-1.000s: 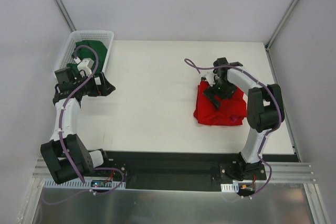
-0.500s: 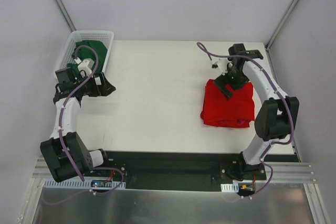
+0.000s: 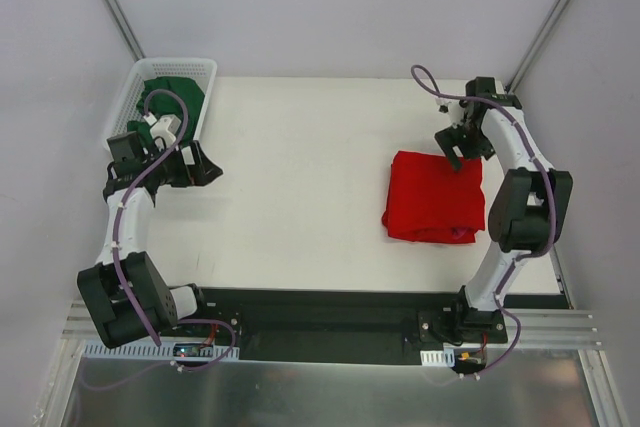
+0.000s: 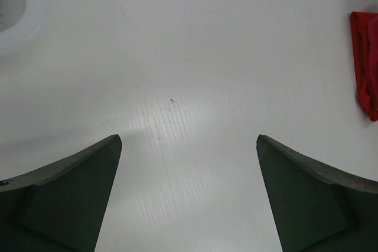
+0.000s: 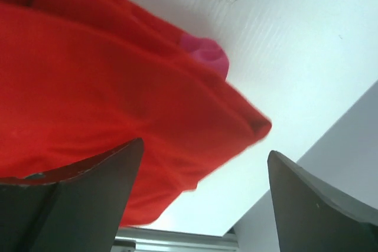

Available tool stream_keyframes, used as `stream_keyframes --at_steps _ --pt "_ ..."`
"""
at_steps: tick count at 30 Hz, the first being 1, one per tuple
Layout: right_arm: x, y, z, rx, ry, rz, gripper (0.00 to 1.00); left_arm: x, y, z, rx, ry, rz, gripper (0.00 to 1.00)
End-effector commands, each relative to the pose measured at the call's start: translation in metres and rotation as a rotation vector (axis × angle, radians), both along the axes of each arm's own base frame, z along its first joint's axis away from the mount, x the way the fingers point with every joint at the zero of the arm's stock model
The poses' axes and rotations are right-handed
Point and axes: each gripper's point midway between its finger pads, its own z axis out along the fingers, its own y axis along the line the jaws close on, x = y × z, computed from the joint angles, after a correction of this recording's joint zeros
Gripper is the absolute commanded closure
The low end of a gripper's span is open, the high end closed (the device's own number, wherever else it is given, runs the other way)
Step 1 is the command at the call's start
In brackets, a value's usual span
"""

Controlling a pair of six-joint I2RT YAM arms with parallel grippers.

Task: Fold and stack the t-shirts
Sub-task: Put the neatly folded tshirt into the corner of the board with the right arm

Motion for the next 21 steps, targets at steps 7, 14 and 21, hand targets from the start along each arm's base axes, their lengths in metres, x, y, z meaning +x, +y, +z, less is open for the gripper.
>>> stream_keyframes --at_steps 7,14,21 --pt "0.046 -0.016 -0.003 0.048 -0.149 -0.162 0.36 -0.009 -0.005 0.002 0.01 -0.045 -0.031 0.01" --pt "0.048 -0.017 0.011 0.062 -0.186 -0.2 0.39 -0.009 -0.004 0.003 0.015 -0.05 -0.032 0.01" --pt "0.039 -0.014 0.018 0.078 -0.197 -0.226 0.83 -0.007 -0.005 0.002 0.003 -0.044 -0.034 0.01"
